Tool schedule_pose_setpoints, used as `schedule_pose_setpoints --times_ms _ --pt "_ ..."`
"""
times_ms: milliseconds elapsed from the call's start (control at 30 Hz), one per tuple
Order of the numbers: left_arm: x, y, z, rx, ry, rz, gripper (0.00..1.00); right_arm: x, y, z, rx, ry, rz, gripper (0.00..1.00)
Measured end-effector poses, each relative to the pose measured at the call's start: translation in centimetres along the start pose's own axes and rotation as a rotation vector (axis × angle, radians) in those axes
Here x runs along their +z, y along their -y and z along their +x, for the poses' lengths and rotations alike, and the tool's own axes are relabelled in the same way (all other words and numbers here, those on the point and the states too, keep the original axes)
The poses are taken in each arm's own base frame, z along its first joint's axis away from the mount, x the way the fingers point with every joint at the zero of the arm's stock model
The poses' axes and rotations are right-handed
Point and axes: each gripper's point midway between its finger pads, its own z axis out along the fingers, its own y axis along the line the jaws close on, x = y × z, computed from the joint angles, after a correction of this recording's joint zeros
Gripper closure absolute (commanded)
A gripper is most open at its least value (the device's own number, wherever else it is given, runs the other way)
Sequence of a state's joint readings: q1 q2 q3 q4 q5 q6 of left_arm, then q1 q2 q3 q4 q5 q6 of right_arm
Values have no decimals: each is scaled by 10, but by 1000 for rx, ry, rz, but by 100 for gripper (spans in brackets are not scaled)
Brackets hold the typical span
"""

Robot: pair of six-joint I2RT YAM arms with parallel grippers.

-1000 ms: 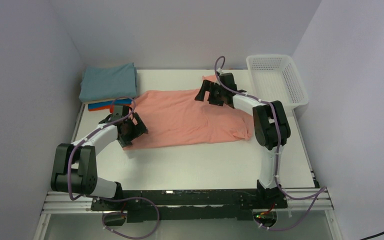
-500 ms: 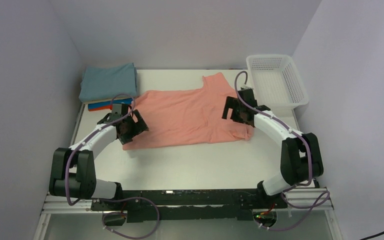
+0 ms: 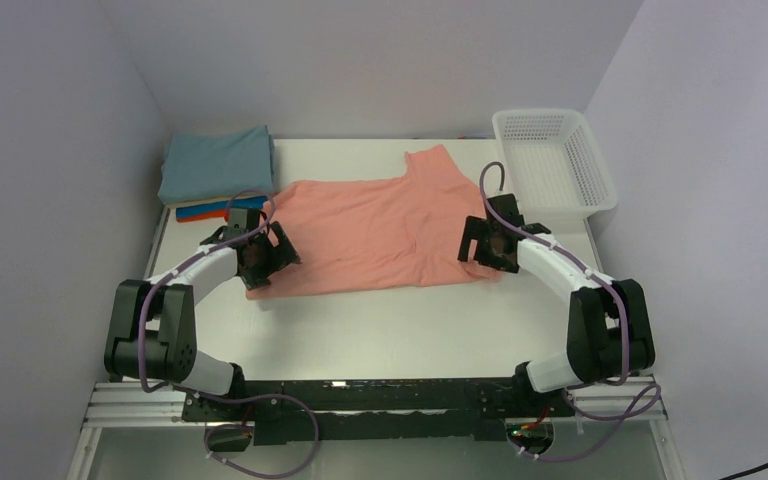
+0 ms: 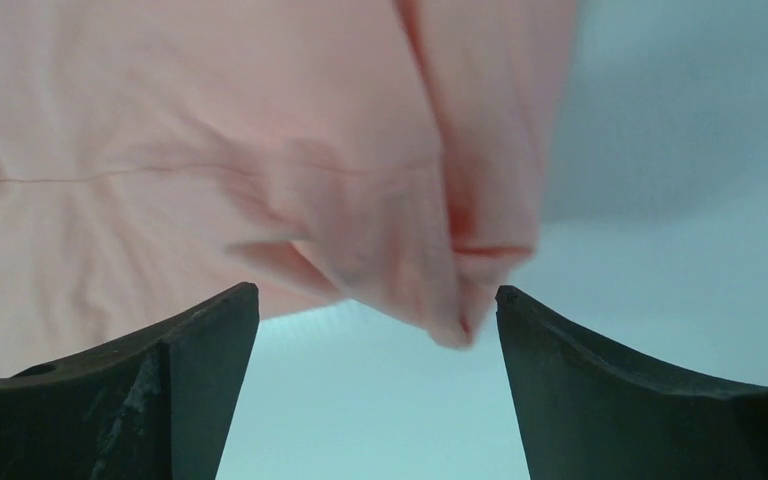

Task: Fold and stack the t-shirts
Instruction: Fold the flattened tshirt in 1/3 of the way

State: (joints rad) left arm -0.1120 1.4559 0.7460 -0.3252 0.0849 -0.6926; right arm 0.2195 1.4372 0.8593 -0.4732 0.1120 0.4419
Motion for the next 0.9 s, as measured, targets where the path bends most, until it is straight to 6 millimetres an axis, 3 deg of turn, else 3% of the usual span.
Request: schedule_pose_setpoints --times_ms 333,433,567,667,900 --pt "1 0 -1 0 0 -4 0 -4 43 34 82 -57 199 42" --pt "1 0 -2 0 0 -5 0 -1 51 35 99 -57 229 56" --pt "2 0 -3 0 1 -9 0 8 57 29 105 -41 251 63" --pt "4 1 -5 0 2 -12 1 15 56 22 83 -28 230 94" --pt "4 0 -7 -7 8 -19 1 16 59 5 22 -61 248 95"
